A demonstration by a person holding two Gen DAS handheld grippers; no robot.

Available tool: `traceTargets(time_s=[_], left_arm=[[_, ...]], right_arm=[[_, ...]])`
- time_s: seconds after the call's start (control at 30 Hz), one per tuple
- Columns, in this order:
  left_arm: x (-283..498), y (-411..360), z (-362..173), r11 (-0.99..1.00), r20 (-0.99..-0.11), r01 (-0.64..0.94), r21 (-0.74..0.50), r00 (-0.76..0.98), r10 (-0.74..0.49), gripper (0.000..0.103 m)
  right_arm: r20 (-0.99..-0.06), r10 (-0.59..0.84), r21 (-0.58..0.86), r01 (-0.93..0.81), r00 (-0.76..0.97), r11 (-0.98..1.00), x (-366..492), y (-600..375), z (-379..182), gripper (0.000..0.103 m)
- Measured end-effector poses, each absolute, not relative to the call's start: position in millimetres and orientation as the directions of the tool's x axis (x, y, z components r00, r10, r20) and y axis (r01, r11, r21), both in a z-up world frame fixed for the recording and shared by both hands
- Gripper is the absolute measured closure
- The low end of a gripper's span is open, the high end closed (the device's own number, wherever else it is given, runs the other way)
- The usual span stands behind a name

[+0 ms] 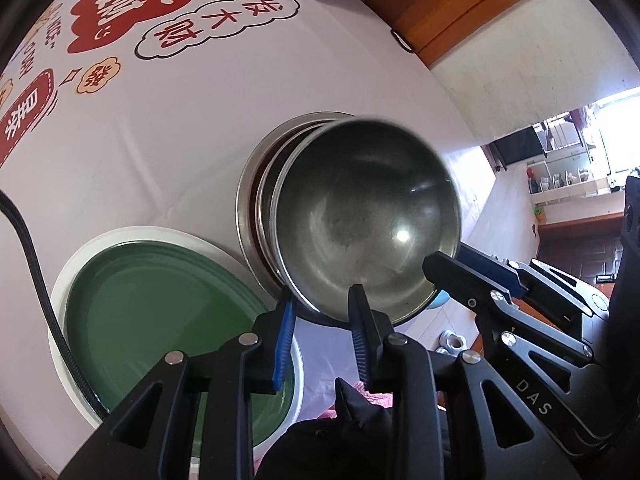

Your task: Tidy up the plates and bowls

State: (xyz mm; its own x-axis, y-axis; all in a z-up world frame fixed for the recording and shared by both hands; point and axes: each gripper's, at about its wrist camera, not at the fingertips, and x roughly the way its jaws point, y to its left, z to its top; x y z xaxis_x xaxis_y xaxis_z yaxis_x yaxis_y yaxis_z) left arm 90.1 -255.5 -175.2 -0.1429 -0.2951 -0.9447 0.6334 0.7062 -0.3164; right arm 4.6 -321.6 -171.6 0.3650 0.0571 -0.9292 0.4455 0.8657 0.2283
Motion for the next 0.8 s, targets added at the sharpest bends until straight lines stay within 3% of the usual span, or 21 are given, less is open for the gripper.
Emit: traceTargets(time_s=[0.23, 0.6, 0.8], left_arm=[[89.8, -262.7, -167.3, 0.679, -0.942, 0.664, -0.314, -0.126, -0.311, 0.073], [96.5, -252.0, -150.5, 0.68, -0.936, 0.664, -0.312, -0.092, -0.34, 0.07], [104.1, -242.9, -140.9, 0.692, -0.931, 0.653, -0.309, -0.058, -0.361, 0.061]], right_arm=[[-0.916, 0.038, 0.243, 0.479, 0.399, 0.843, -2.5, -324.7, -166.1, 0.084], [-0.898, 0.028, 0.271, 0.503, 0.438, 0.82, -8.4, -331.1, -159.1, 0.074], [-0.886, 0.036, 0.302, 0.517, 0.463, 0.801, -10.7, -337.6, -157.7, 0.065]])
